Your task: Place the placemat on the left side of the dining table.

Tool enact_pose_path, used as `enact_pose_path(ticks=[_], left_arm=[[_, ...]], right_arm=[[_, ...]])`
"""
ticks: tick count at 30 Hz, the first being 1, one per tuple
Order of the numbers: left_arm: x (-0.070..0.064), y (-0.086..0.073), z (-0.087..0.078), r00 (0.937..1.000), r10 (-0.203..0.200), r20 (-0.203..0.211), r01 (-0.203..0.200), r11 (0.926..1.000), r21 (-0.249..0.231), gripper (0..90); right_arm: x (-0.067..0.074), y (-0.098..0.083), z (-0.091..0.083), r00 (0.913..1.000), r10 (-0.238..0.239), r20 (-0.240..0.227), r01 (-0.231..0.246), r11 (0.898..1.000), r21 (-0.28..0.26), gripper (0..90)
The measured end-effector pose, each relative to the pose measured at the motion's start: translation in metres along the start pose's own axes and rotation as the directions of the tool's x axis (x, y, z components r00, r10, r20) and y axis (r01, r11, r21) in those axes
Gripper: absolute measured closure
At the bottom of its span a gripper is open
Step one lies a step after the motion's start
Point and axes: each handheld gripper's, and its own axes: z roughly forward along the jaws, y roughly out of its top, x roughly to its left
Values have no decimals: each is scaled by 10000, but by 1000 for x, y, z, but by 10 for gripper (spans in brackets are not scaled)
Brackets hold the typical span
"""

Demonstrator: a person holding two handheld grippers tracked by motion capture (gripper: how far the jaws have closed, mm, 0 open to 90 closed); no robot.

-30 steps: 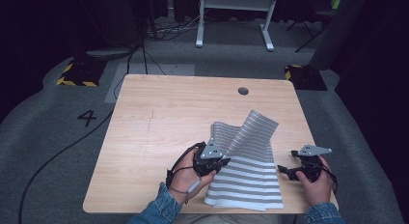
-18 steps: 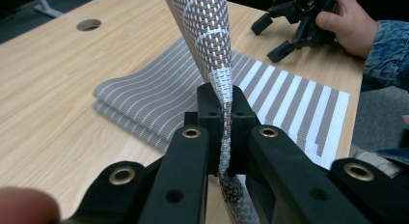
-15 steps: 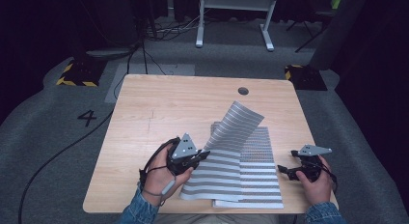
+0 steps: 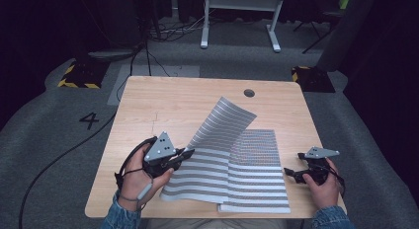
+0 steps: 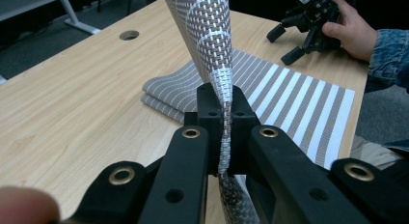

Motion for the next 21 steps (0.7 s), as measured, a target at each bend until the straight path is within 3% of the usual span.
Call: enact_pose_path(ticks=[6,9,10,11,16,21], left_arm=[[19,-7,-8,9985,-518,187,515,9985,159,881],[38,-17,-8,9970,-772,-107,776,9960,453,880],[51,-25,-7,9943,-1032,-274,1050,9919,719,881],[51,-25,-7,9943,-1032,-274,1050,9919,719,880],[78,-44,-7,9843,-1738,-316,1764,9764,1247,878],[95,-60,-5,9785,-1979,-575,2052,9620,1803,877]], right_arm=[[0,0,0,10000,-2,2,2,10000,-2,79],[0,0,0,10000,-18,5,18,10000,1,79],[0,0,0,10000,-17,5,17,10000,2,79],[0,0,0,10000,-17,5,17,10000,2,79],[0,0,0,10000,-15,5,15,10000,2,79],[0,0,0,10000,-13,4,13,10000,0,79]])
